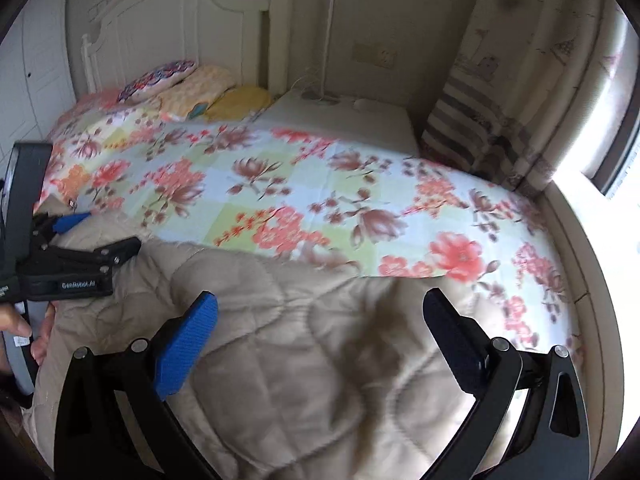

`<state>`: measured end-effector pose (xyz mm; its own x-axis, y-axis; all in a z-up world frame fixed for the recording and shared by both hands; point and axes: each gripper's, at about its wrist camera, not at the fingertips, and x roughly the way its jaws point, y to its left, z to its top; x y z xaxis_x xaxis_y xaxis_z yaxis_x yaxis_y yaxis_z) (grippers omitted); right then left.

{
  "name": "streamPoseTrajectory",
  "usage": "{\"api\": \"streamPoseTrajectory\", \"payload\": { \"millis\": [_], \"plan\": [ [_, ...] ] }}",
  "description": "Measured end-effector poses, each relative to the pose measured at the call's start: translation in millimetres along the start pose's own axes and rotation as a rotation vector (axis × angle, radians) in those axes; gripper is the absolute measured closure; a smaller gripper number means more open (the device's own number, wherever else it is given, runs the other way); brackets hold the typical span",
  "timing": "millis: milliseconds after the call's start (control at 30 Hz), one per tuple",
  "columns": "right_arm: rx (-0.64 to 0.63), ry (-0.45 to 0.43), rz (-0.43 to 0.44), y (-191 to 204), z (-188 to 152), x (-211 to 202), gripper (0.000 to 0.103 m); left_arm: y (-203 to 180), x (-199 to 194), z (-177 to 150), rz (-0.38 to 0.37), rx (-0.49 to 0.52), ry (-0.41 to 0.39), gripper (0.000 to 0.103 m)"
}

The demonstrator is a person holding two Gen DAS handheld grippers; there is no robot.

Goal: Fold large clothes

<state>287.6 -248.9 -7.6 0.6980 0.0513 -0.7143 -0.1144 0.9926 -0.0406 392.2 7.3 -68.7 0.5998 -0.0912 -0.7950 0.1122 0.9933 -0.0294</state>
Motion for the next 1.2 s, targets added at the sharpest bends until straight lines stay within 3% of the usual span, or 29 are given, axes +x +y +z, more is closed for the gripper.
{"api": "streamPoseTrajectory", "payload": {
  "millis": [133, 167, 233, 400, 500, 600, 667, 700, 733, 767, 800, 1000, 1100, 1200],
  "plan": [
    [0.099, 0.131, 0.018, -44.3, -33.7, 43.1, 0.005, 0.3, -0.3, 0.0, -0.005, 0.0, -0.002, 0.002],
    [0.164, 0.163, 0.084, -54.9, -46.2, 59.3, 0.005, 1.1, -1.2, 0.0, -0.015, -0.007, -0.005, 0.002],
    [0.257, 0.157, 0.105, -69.9, -47.9, 62.8, 0.004, 0.9, -1.4, 0.0, -0.014, -0.008, -0.002, 0.002],
    [0.232, 0.164, 0.075, -65.6, -45.8, 64.8, 0.004, -7.8, -14.3, 4.7, 0.065, 0.045, 0.011, 0.002],
    [0.237, 0.162, 0.076, -67.3, -47.0, 64.1, 0.004, -3.6, -54.6, 7.1, 0.127, 0.102, -0.091, 0.002],
    [0.231, 0.161, 0.069, -64.9, -48.2, 64.1, 0.004, 27.0, -66.0, 3.9, 0.197, 0.077, -0.122, 0.002],
    [0.234, 0.161, 0.073, -66.0, -48.1, 64.3, 0.004, 60.8, -46.8, -9.8, 0.285, 0.034, -0.071, 0.002],
    [0.236, 0.161, 0.077, -66.3, -48.3, 64.2, 0.004, 77.4, -30.0, -19.6, 0.28, 0.016, -0.015, 0.002],
    [0.238, 0.159, 0.087, -66.4, -48.5, 63.9, 0.004, 90.5, -20.2, -25.4, 0.216, -0.028, 0.024, 0.002],
    [0.236, 0.159, 0.085, -66.2, -48.9, 64.0, 0.004, 105.0, -18.2, -28.3, 0.129, -0.106, 0.044, 0.002],
    [0.236, 0.157, 0.082, -65.3, -48.5, 63.4, 0.004, 113.4, -21.7, -27.5, 0.114, -0.151, 0.032, 0.002],
    [0.229, 0.162, 0.055, -65.6, -44.4, 56.3, 0.005, 94.4, -28.2, -22.9, 0.248, -0.066, -0.001, 0.002],
    [0.205, 0.08, -0.049, -60.9, -33.4, 17.4, 0.005, 88.3, -57.6, -18.6, 0.304, -0.042, -0.064, 0.003],
    [0.114, -0.065, 0.015, -29.7, -29.5, -39.6, 0.005, 65.3, -109.3, -17.2, 0.27, -0.001, -0.186, 0.003]
  ]
}}
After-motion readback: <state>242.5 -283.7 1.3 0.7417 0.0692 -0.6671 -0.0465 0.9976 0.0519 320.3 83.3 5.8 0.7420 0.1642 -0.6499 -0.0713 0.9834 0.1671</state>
